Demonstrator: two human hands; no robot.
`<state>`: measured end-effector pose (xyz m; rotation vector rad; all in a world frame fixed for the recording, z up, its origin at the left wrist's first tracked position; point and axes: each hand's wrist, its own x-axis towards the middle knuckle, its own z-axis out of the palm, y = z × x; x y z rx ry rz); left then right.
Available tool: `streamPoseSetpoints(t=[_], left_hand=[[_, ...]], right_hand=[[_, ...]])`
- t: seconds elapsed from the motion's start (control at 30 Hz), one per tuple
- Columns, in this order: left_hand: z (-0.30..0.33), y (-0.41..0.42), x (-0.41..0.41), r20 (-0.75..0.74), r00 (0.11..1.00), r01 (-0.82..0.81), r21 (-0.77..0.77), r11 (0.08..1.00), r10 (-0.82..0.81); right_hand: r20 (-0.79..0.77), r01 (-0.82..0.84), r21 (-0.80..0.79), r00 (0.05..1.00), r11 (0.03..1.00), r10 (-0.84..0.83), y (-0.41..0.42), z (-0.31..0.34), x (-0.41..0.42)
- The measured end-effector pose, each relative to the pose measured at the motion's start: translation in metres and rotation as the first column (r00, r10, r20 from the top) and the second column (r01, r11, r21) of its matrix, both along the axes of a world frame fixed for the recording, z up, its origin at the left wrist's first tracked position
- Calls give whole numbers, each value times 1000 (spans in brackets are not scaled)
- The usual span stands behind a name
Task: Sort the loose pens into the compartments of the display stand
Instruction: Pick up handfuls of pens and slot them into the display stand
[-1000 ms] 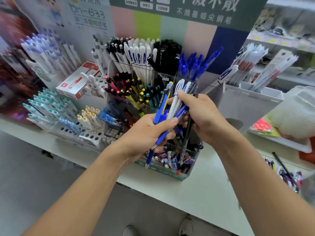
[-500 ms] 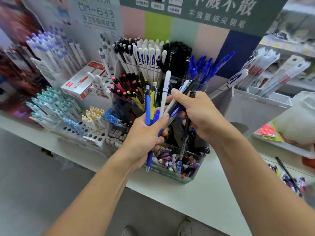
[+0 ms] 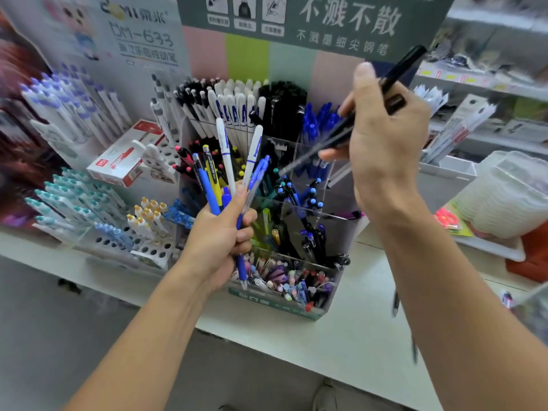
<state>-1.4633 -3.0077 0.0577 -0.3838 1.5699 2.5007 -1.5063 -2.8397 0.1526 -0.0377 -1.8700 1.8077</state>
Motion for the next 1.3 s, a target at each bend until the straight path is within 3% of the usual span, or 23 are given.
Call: streamPoseSetpoints(t=[0.13, 0.2, 0.33, 0.43, 0.63, 0.83, 1.03, 1.13, 1.17, 1.2, 1.3], left_hand=[[10, -1, -6, -40, 999, -12, -6, 1000, 12], [13, -3, -7, -41, 999, -20, -5, 1000, 20], [14, -6, -6, -51, 999, -11, -16, 1000, 10], [11, -6, -4, -37, 999, -11, -7, 1000, 10], [9, -7, 0, 28, 1000, -7, 66, 998, 5], [9, -11, 1, 39, 999, -10, 65, 998, 8], [11, -9, 4, 28, 999, 29, 54, 998, -31], [11, -7, 6, 21, 998, 65, 54, 996, -66], [11, -6, 7, 18, 997, 76, 54, 996, -77], [11, -5, 9, 9, 996, 89, 46, 995, -89], [12, 2, 10, -48, 985, 165, -31, 986, -166]], right_hand=[[-152, -60, 81, 986, 995, 72, -9, 22, -23], [-137, -42, 230, 988, 972, 75, -12, 26, -43], [80, -111, 609, 994, 786, 78, -19, 19, -75], [158, -141, 760, 987, 634, 30, -21, 19, -83], [-171, 80, 830, 978, 552, 115, -20, 8, -77], [-164, 65, 842, 976, 535, 141, -20, 7, -83], [-104, 94, 986, 993, 135, 61, -22, -3, -81], [-128, 129, 992, 988, -9, 84, -20, -17, -72], [-130, 132, 991, 988, -13, 88, -17, -18, -67], [-144, 139, 989, 985, 50, 91, -13, -17, -62], [-167, 112, 869, 983, 481, 73, 4, 0, -36]])
